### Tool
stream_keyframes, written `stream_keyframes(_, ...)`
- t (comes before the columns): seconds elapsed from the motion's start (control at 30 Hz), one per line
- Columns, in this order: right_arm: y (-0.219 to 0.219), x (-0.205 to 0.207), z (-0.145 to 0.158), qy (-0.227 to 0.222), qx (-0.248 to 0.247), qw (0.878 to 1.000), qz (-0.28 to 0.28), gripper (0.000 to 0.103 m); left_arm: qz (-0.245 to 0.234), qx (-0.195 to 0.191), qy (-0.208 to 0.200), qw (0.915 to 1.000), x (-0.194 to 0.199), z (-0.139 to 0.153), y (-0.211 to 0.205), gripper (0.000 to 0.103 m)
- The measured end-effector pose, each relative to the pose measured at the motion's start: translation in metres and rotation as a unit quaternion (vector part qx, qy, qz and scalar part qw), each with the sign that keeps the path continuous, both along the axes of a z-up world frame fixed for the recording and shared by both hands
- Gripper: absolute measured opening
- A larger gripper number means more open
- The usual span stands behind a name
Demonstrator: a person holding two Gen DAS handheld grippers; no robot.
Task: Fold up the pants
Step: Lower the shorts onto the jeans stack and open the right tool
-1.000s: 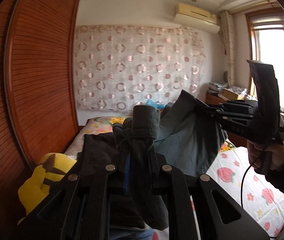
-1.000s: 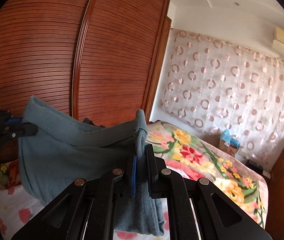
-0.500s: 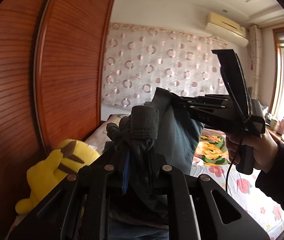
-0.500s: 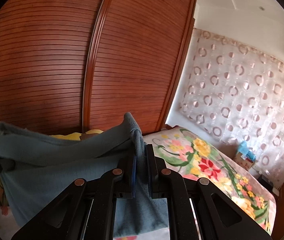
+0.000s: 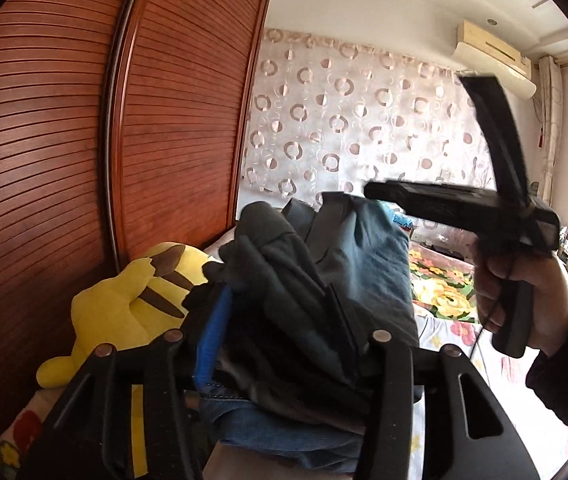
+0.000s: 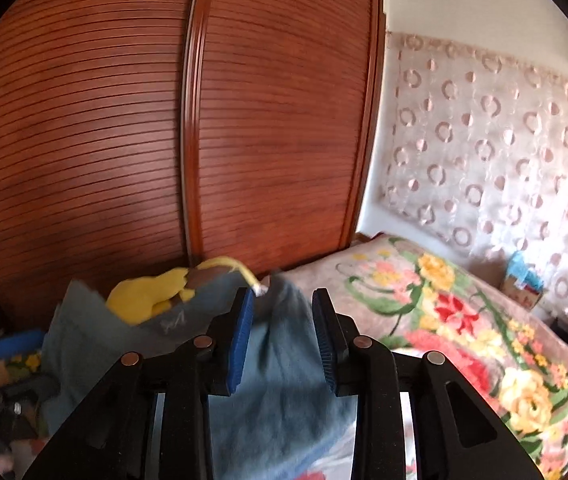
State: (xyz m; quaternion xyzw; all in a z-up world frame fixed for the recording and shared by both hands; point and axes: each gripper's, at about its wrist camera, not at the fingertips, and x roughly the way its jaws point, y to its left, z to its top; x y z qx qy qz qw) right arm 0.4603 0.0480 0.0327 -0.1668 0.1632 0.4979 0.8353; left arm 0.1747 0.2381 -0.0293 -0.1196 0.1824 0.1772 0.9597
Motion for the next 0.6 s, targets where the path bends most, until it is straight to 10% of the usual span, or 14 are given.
stream_keyframes(0.6, -0.031, 0.028, -0.007, 0.051, -0.024, 0.996, -0.063, 0.032, -0.007, 0.018, 0.043, 0.9989, -0.002, -0.004, -0.002, 0.052)
